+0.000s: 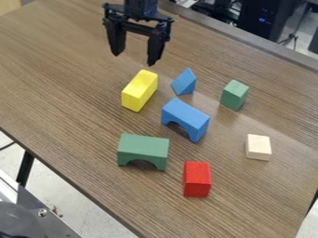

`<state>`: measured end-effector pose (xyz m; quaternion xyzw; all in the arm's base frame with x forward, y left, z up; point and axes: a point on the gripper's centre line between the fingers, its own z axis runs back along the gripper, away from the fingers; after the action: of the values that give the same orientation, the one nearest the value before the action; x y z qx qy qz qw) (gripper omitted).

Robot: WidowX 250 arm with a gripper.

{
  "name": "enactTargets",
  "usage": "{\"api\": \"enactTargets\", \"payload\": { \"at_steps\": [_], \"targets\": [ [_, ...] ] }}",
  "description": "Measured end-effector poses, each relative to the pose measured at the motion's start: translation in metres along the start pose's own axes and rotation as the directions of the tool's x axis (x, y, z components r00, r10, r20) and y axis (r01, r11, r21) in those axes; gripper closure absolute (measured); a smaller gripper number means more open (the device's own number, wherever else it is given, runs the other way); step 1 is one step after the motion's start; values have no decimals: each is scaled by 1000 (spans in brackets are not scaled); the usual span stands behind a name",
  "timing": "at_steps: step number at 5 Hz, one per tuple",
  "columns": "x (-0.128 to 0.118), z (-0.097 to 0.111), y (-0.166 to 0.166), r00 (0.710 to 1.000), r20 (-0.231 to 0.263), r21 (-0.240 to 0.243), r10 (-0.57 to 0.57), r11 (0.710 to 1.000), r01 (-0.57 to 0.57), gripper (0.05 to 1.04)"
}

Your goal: Put the yellow rectangular block on the blue arch

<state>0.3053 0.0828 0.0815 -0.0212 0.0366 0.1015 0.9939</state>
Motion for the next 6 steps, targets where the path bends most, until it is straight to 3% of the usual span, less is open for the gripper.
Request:
{"api": "enactTargets", "payload": {
  "at_steps": [2,3,5,6],
  "targets": [
    [10,-5,-17,997,77,-107,32,994,-23,85],
    [16,-13,-20,998,54,-79,36,996,-32,85],
    [12,-35,-22,998,-54,30,33,999,-31,85],
    [9,-37,-21,996,-79,54,31,998,-27,85]
  ]
}}
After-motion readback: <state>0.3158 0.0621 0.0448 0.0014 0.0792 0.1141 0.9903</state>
